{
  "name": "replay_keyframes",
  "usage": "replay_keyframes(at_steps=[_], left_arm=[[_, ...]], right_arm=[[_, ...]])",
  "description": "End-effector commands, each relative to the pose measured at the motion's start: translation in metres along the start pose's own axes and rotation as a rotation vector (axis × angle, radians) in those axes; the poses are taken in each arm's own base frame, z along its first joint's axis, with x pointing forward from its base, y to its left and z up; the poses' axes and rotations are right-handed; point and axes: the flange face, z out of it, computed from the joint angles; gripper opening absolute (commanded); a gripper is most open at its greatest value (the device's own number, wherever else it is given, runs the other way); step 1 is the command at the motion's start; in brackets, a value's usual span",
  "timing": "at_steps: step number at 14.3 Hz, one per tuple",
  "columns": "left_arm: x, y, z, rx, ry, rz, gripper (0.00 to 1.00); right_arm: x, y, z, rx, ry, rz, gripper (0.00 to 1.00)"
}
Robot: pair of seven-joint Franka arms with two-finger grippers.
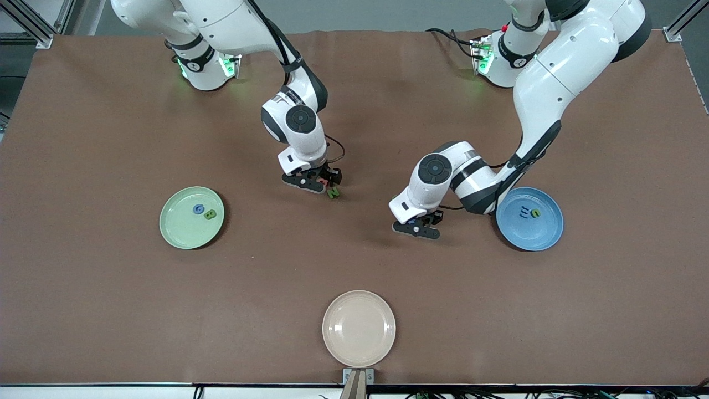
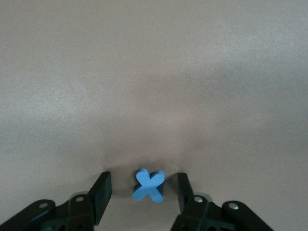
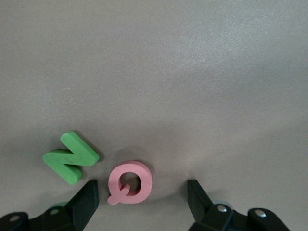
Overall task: Sort upper and lower case letters into plates
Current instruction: 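Carry and drop the x in the blue plate while the right drops Q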
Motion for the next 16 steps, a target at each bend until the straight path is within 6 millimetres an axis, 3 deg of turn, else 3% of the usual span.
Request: replay_keyframes(at_steps=[1,6,12,16], left_arm=[[0.003,0.001,0.005,-0.005,0.008,-0.007,0.49],[0.000,0.002,0.007,-0.003,-0.001,-0.006,0.37],[-0.001,0.001,0.007,0.003,-0.008,-0.008,0.12],[-0.001,-0.010,-0.005,0.056,-0.044,-0.014,0.08]], right_arm=[[0.002,0.005,0.010,-0.007,0.004,0.000,0.78],[0.003,0.004,0.006,-0.001,0.006,0.003,0.73],[0.007,0.002,0.004,0.008,0.012,0.014,0.66],[0.012,-0.001,0.000,0.016,0.017,0.018,0.60]])
